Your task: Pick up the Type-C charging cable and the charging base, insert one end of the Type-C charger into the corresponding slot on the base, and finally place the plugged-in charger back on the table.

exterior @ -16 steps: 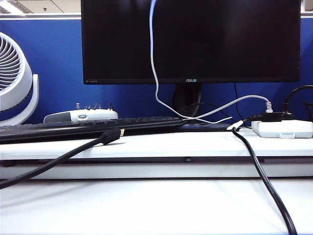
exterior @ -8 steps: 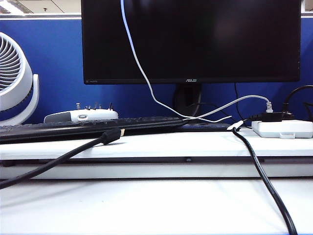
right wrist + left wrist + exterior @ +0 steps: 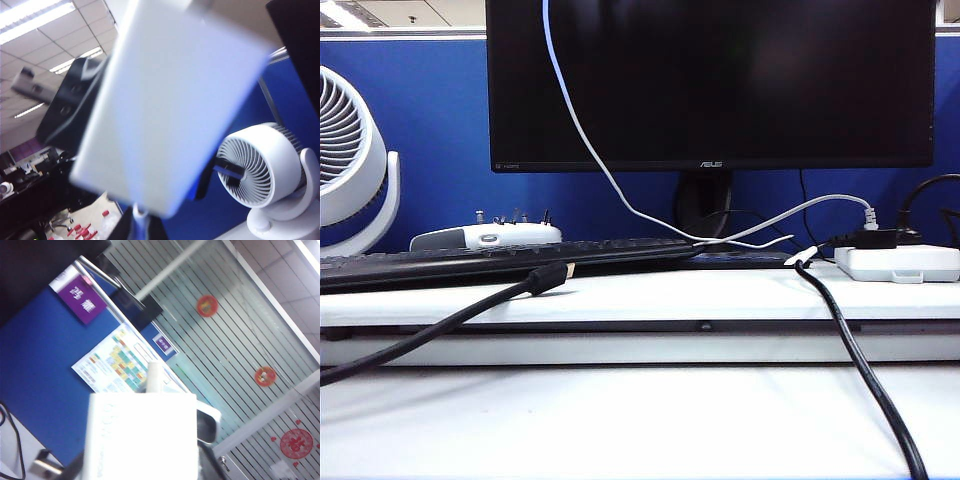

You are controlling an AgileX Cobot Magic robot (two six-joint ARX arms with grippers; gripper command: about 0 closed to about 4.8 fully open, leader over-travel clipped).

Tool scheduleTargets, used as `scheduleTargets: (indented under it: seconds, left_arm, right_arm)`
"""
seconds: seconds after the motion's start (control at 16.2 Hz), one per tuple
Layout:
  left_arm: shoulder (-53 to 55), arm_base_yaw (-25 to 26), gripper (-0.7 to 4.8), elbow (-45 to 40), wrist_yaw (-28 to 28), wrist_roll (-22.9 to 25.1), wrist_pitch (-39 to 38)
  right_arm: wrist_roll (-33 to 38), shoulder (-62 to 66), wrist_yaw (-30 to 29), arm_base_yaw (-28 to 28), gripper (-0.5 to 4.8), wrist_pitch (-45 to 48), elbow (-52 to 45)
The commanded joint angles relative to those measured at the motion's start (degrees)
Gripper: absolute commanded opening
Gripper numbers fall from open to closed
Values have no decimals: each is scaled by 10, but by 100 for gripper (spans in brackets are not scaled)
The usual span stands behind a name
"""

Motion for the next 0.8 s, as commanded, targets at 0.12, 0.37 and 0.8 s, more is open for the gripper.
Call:
scheduleTargets:
  seconds: [0.12, 0.37, 0.8]
  left_arm:
    - [-3, 0, 21, 3, 20, 1, 17]
    - [-3, 0, 21, 3, 29, 1, 16]
    - [-3, -14, 21, 3, 43, 3, 16]
  right_arm:
    - [20, 2, 5, 0, -1, 14, 3]
    - [37, 3, 16, 0, -1, 43, 3]
    - [48, 3, 12, 0, -1, 53, 2]
